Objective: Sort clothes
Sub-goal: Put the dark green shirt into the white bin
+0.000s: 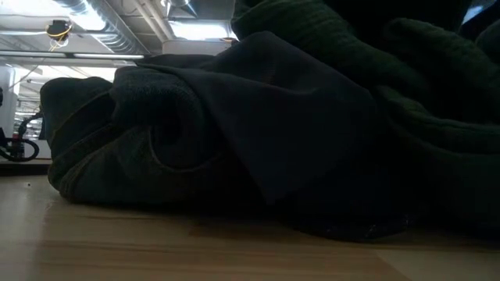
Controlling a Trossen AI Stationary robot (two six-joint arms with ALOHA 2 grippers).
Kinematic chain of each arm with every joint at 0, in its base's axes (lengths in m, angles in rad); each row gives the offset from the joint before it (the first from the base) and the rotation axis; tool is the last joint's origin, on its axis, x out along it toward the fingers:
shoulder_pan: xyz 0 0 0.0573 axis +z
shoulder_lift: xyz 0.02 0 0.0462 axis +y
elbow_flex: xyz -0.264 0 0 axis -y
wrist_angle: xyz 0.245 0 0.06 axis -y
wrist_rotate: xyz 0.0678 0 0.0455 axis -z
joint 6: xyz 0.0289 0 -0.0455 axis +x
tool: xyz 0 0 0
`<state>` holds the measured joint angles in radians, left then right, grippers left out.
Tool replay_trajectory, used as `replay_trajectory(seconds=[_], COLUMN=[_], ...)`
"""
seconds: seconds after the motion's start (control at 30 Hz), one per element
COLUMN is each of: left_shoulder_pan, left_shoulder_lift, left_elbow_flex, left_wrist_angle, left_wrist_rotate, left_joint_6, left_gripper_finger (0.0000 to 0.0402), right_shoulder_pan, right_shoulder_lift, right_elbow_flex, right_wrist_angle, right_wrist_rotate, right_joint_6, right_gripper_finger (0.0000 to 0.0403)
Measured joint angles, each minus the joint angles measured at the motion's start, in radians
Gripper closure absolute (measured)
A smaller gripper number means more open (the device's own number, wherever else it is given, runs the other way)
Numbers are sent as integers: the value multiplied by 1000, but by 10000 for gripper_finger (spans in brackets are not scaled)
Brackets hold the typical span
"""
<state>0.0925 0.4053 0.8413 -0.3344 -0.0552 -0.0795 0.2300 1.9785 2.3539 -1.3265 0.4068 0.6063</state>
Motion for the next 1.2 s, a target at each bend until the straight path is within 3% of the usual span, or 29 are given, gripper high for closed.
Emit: replay_trajectory(seconds=[0.33, 0.5, 0.93, 1.2], left_shoulder_pan=[0, 0, 0, 0], left_shoulder_lift=[0, 0, 0, 0], left_elbow_flex=[0, 0, 0, 0], left_wrist_angle=[0, 0, 7, 3], left_wrist_rotate=[0, 0, 0, 0], left_joint_6=[0, 0, 0, 0], left_gripper_finger=[219, 219, 219, 219], right_shoulder_pan=[247, 347, 405, 432], right_shoulder_lift=[3, 3, 4, 4], right_elbow_flex=[-40, -105, -234, -421], right_wrist_angle=[-68, -21, 183, 425], right_wrist_rotate=[72, 88, 77, 82], right_joint_6=[242, 336, 320, 146], right_gripper_finger=[200, 200, 200, 200])
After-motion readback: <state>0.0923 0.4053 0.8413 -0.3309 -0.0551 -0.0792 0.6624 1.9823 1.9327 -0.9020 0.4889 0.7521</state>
